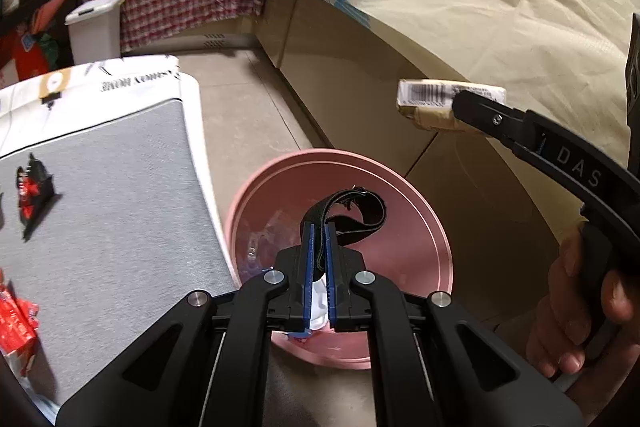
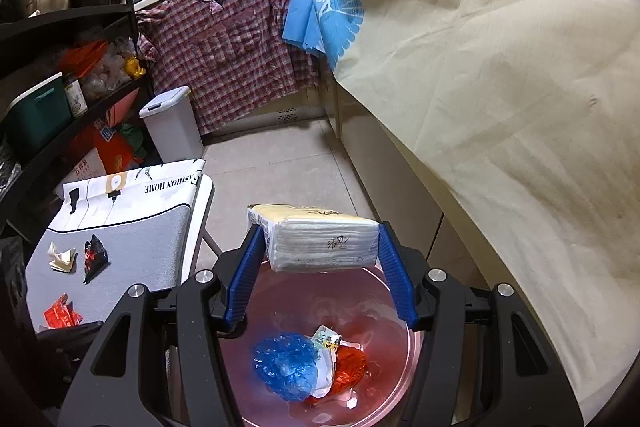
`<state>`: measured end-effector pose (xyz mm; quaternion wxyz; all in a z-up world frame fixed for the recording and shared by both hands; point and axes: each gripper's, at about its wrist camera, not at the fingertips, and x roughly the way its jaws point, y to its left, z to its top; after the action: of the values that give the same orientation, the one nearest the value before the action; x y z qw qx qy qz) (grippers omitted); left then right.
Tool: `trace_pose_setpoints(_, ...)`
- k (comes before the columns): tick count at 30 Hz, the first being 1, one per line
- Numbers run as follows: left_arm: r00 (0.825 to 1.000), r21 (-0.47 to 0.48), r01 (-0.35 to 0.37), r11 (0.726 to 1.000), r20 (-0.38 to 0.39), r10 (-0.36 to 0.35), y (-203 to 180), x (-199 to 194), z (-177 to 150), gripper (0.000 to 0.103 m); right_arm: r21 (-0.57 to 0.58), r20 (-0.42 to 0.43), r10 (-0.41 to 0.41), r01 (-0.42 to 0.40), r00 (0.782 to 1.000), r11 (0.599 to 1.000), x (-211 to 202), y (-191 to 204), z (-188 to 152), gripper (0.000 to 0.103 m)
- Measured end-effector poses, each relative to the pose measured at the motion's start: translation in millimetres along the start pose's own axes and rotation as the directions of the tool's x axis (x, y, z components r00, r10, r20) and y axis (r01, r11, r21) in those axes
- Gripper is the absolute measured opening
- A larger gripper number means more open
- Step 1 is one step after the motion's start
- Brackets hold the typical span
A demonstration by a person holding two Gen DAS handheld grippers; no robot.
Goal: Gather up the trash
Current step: 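Open both tools to drop the black strap and tissue pack into the bucket, then move both tools back over the table toward the snack wrapper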
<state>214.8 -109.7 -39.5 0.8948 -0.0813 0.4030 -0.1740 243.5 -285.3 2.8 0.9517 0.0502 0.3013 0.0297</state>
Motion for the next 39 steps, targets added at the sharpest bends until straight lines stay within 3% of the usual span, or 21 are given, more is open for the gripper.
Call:
trace_pose_setpoints(2,1.000,-0.004,0.019,1.000,-0.026,-0.019,-1,6,1,0.020,0.006,-0.021,-0.009,0.009,1.000,1.000,6,-1,-1,0.062)
trace_pose_setpoints(4,0.999,-0.003,0.026,1.000,-0.032,-0.026,-1,7,-1,0.023,0.011,-0.024,-0.015,0.015,1.000,1.000,9,-3,-1,0.068)
trace_pose_setpoints(16,0.999,-0.006,-0.018,1.000,0.029,0.018,15,-50,-7,0.024,-0.003,0.009,0.009,-0.009,1.000,1.000,-6,6,-4,0.069)
trace_pose_setpoints(28,0.990,-0.020,-0.061,0.998,0.130,0.063,38,-148,-12,0.024,-0.063,0.088,0.139,-0.133,0.986,0.989,-60,49,-15,0.066)
trace_pose_setpoints(34,0.981,-0.057,-0.101,0.993,0.163,0.109,74,-197,-12,0.024,-0.074,0.084,0.217,-0.211,0.973,0.975,-74,73,-23,0.059)
trace_pose_setpoints(39,0.962,-0.087,-0.191,0.978,0.181,0.204,121,-233,-14,0.023,-0.063,0.055,0.292,-0.288,0.955,0.956,-70,92,-28,0.050)
